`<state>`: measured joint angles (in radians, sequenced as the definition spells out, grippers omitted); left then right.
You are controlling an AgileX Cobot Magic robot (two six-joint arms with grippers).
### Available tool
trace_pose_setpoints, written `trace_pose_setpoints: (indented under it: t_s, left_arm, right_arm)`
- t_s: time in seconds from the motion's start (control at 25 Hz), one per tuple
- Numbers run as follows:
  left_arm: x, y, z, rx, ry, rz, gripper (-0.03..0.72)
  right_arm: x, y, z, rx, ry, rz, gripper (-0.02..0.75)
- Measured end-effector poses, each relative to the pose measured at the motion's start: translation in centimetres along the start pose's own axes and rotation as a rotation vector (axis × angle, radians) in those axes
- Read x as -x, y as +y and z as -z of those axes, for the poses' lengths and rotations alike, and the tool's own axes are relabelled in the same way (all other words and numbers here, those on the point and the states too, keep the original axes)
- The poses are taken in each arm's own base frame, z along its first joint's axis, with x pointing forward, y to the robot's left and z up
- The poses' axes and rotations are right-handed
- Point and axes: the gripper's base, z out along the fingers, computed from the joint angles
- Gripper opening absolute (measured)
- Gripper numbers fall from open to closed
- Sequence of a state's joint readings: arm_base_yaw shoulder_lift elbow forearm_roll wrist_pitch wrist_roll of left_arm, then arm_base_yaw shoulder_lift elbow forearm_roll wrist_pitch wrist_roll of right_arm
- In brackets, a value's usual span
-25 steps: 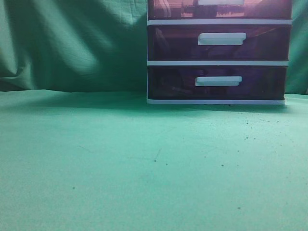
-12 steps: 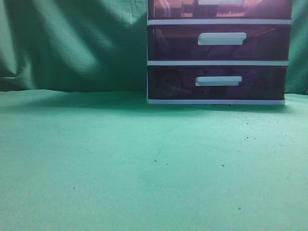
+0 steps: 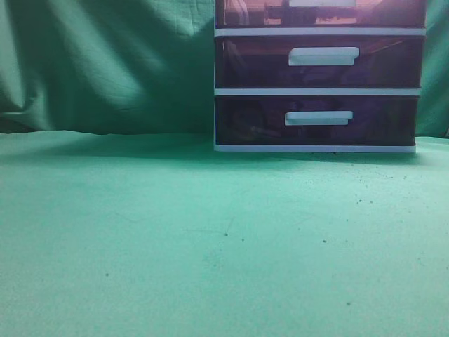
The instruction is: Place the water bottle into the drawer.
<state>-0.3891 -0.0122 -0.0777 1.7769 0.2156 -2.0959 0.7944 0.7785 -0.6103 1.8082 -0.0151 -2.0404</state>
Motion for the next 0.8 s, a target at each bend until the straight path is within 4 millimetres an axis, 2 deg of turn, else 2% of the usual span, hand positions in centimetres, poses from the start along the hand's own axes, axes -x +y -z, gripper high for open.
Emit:
trace_pose_setpoints:
  t_s: [0.48,0.72,0.8]
  left_arm:
    - [0.0,0.0,0.0,0.004,-0.002,0.000,0.000]
    - [0.0,0.0,0.0,0.005,-0.003,0.000,0.000]
    - [0.0,0.0,0.0,0.005,-0.003,0.000,0.000]
  right_arm:
    - [0.1,0.1,0.0,0.015,-0.008,-0.009,0.000]
    - [1.4,1.9,1.2,0.217,-0.128,-0.068,0.000]
    - [1.4,2.4,1.6,0.283,-0.104,-0.132,0.000]
